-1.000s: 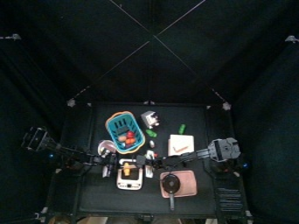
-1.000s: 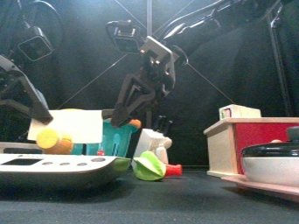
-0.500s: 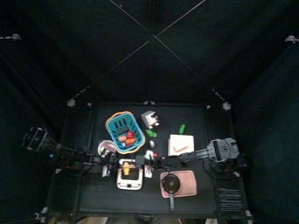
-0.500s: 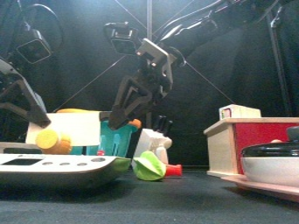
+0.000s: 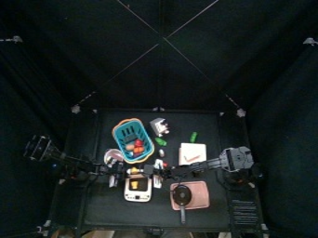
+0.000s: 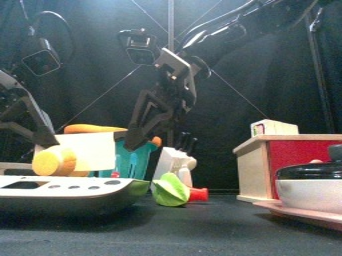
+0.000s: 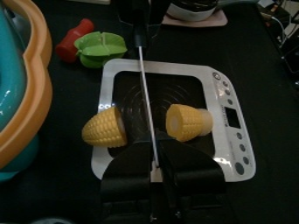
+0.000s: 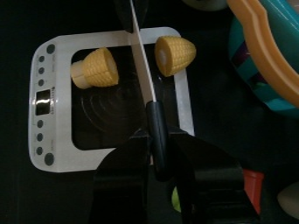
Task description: Cut corn
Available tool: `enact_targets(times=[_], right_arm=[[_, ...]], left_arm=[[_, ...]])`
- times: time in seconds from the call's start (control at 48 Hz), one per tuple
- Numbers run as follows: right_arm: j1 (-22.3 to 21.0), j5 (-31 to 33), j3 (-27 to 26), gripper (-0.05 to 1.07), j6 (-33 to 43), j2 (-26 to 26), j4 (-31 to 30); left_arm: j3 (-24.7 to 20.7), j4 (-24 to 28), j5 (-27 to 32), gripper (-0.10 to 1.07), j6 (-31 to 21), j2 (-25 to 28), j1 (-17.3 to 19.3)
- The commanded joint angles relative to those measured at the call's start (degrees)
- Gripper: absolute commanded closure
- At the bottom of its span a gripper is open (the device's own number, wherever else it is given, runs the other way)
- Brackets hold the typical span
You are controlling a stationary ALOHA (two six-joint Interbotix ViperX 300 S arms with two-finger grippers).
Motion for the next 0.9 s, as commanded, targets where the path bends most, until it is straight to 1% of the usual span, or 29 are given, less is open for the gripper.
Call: enact_targets(times=[0.0,0.458,0.604,0.75,0.875], right_arm=[[-1.1,-0.3,-2.1,0.51,0.2,-1.3,-0.1],[-0.6,1.2,-4.2,0.51,-0.2,-2.3,-0.6],[-0.5,1.8,-5.3,0.51,-0.2,-3.0,-1.6],[-0.5,1.9,-6.2,0.51,-0.1,-3.5,-2.9],[-0.6,1.9,-7.0,0.51,0.1,-3.7,-4.0]], left_arm=[[-1.3,0.2,-0.5,0.56,0.1,-0.2,-0.2],[-3.7,1.3,-0.3,0.56,0.1,-1.7,-0.4],[-3.9,2.1,-0.2,0.57,0.1,-3.9,-0.5],[-3.8,2.5,-0.2,0.56,0.2,-7.3,-0.5],[-3.4,3.5,-0.3,0.56,0.2,-10.4,0.2]])
